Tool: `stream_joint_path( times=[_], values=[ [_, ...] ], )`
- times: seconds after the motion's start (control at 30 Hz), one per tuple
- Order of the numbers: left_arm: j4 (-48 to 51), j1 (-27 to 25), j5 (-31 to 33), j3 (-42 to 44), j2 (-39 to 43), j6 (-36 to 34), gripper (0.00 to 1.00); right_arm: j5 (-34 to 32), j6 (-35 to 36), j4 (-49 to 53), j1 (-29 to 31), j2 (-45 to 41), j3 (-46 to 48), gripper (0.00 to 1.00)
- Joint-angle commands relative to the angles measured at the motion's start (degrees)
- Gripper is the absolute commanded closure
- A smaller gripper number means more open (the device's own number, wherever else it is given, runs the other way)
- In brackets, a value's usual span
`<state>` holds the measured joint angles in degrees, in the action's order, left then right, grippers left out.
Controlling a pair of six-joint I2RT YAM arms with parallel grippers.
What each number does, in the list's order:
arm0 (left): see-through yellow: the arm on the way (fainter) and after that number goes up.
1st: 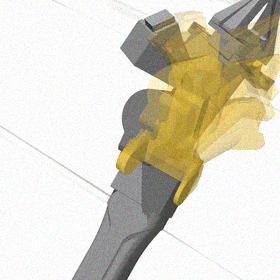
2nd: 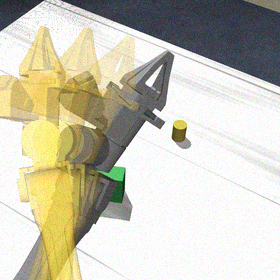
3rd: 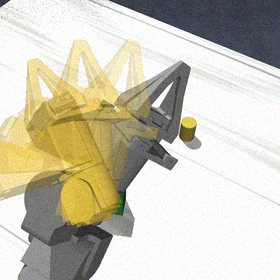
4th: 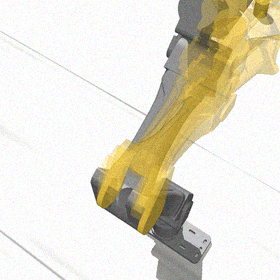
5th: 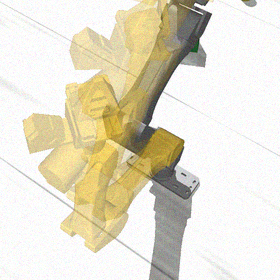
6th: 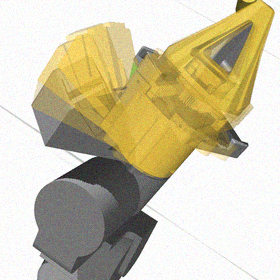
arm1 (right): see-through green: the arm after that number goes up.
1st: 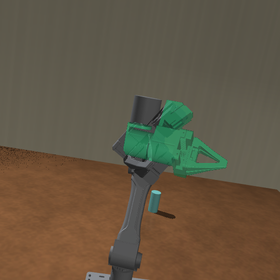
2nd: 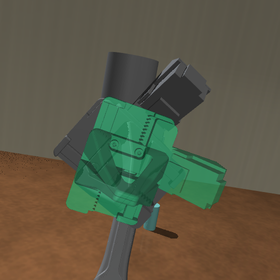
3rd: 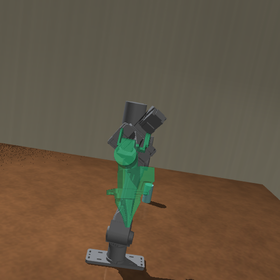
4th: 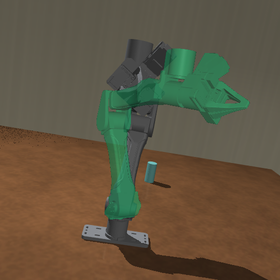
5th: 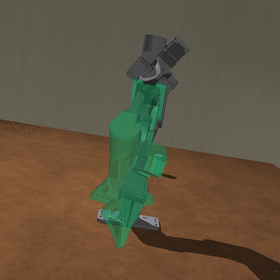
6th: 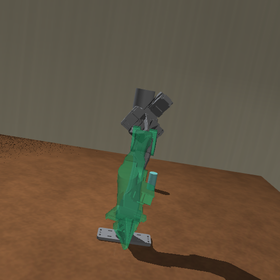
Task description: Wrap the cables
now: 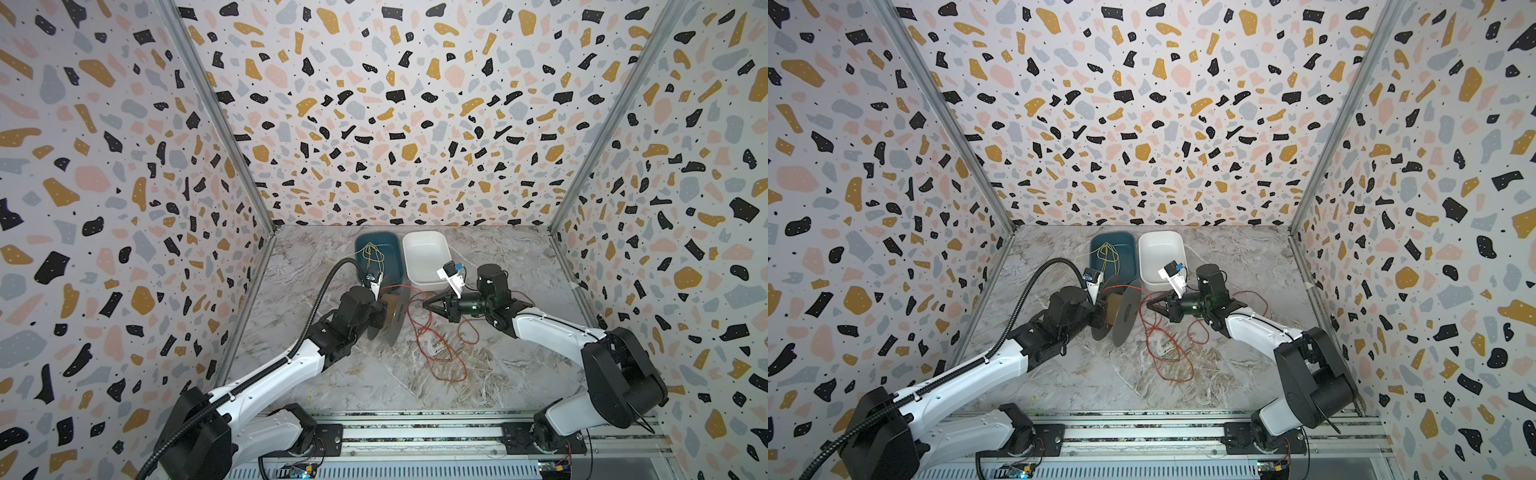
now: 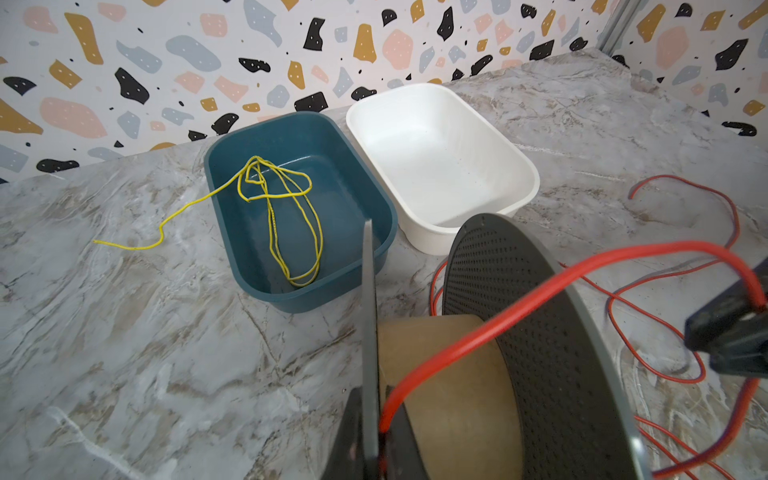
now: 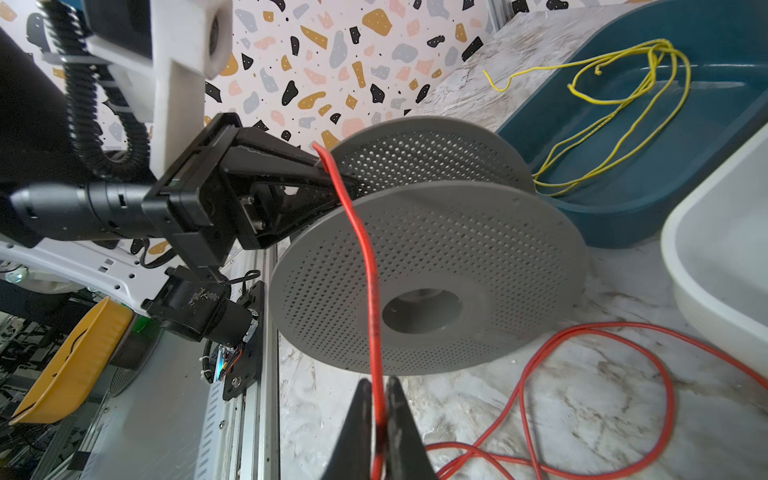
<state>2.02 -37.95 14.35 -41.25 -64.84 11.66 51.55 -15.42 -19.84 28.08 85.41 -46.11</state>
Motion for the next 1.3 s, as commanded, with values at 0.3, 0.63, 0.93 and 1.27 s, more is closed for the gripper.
stream_joint_path(
  times=[0.3, 0.63, 0.93, 1.27],
  values=[
    [6.73, -0.1, 3.35, -9.11, 2.11, 2.52, 1.0, -3.84, 3.68, 5.86, 1.39, -5.05, -2.87, 0.32],
    [23.33, 0.07, 4.36, -24.34, -2.38, 2.65, 1.0, -26.04, 5.52, 1.27, 11.87, -16.04, 7.9, 0.18],
    [34.35, 0.95, 2.96, -35.2, -4.86, 6.47, 1.0, -35.07, 7.75, -9.84, 14.02, -22.25, 17.96, 0.23],
    [41.51, 2.61, -0.96, -41.55, -5.47, 9.08, 1.0, -37.69, 16.46, -23.41, 17.42, -14.91, 20.3, 0.29]
  ],
)
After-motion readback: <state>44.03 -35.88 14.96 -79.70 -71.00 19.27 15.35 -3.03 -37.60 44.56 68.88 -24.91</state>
